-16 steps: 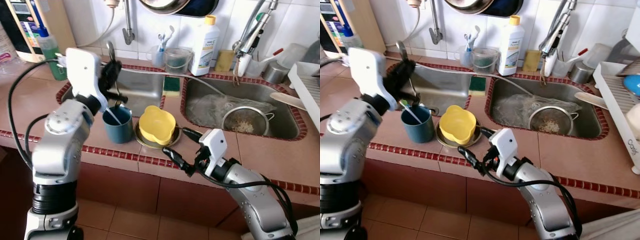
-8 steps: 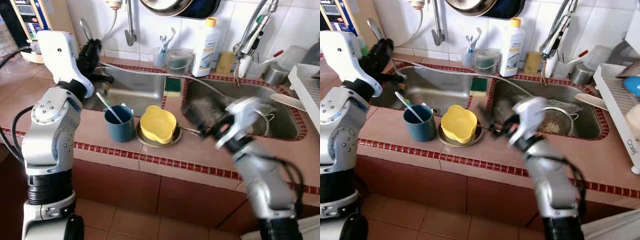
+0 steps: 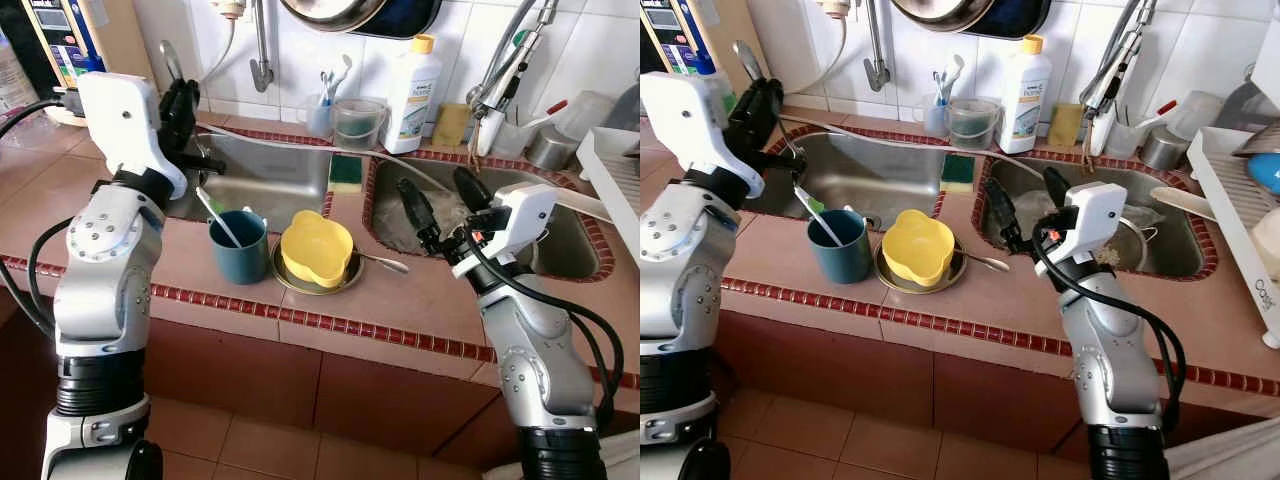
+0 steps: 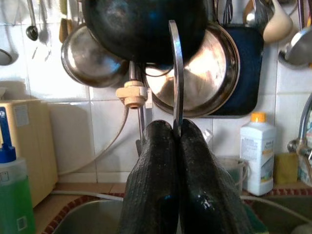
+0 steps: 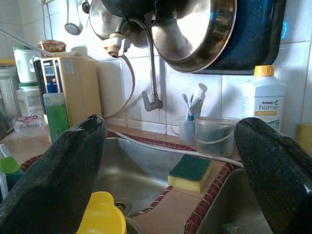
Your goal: Kitchen organization
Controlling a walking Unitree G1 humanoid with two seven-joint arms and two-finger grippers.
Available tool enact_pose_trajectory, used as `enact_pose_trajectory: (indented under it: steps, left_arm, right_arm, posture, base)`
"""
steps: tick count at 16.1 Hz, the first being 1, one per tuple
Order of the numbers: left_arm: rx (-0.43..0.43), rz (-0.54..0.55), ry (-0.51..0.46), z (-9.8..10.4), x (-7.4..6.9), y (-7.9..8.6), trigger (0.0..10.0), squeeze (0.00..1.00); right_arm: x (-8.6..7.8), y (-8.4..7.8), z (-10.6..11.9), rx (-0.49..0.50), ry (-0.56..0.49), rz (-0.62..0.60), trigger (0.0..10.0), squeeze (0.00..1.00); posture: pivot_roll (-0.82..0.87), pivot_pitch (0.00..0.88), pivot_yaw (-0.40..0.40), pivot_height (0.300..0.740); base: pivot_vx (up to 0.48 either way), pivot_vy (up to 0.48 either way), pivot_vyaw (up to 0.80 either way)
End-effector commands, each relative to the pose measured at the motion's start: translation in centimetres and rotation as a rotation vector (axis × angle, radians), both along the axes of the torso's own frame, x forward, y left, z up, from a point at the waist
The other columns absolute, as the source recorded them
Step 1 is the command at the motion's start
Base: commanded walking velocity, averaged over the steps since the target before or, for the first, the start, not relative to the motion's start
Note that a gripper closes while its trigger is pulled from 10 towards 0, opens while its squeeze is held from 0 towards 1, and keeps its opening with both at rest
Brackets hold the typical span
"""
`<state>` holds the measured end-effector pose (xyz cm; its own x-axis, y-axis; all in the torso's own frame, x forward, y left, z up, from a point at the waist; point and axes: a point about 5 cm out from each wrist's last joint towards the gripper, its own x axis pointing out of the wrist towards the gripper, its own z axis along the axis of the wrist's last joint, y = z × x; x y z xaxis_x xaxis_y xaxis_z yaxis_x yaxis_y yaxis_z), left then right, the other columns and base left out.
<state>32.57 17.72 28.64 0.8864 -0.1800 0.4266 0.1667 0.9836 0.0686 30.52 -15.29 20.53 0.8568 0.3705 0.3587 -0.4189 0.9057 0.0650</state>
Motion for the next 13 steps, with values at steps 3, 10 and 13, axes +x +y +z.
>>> enact_pose_trajectory:
  steps: [3,10,13]
  left_arm:
    - [-0.042,-0.031,-0.054,1.08,-0.1,0.03,10.0,0.0]
    - [-0.028,-0.069,-0.033,0.35,-0.13,-0.18,10.0,0.0]
    - [-0.032,-0.071,-0.032,0.2,-0.14,-0.16,10.0,0.0]
  right_arm:
    - [-0.07,-0.11,0.22,-0.003,-0.01,-0.004,10.0,0.0]
    - [-0.35,0.49,0.08,-0.007,-0.002,0.043,10.0,0.0]
    - [-0.51,0.69,-0.21,-0.022,0.008,0.065,10.0,0.0]
  posture:
    - [-0.07,0.047,0.008,0.74]
    - [-0.07,0.054,0.003,0.74]
    - [-0.07,0.056,0.0,0.74]
  base:
    - [0.0,0.0,0.0]
    - [0.095,0.0,0.0]
    - [0.352,0.0,0.0]
